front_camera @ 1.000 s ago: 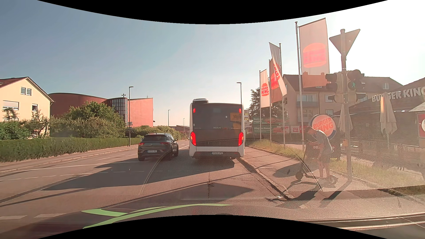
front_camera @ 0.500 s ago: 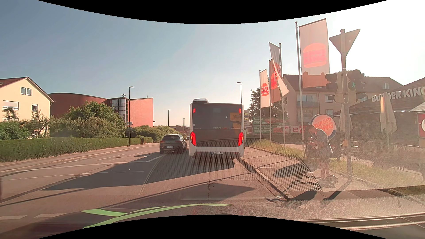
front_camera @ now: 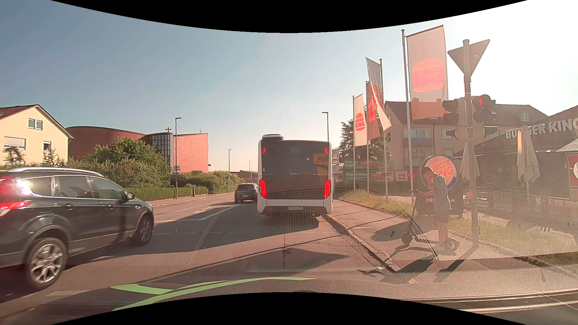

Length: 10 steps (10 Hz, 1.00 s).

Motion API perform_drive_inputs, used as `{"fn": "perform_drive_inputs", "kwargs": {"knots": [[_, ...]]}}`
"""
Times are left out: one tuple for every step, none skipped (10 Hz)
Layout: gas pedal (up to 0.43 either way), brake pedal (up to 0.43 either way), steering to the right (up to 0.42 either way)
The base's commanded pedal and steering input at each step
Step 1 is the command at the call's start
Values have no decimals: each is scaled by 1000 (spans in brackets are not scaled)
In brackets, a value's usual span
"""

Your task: Follow the waypoints while adhering to traffic rules and regulations

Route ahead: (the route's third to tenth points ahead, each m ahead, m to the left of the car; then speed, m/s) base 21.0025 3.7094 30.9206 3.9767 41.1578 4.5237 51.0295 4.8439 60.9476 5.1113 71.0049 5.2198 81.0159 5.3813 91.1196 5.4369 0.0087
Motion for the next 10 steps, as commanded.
{"fn": "perform_drive_inputs", "kwargs": {"knots": [[0,207,3],[0,207,3],[0,207,3],[0,207,3],[0,207,3],[0,207,3],[0,201,3],[0,207,3],[0,207,3],[0,207,3]]}}
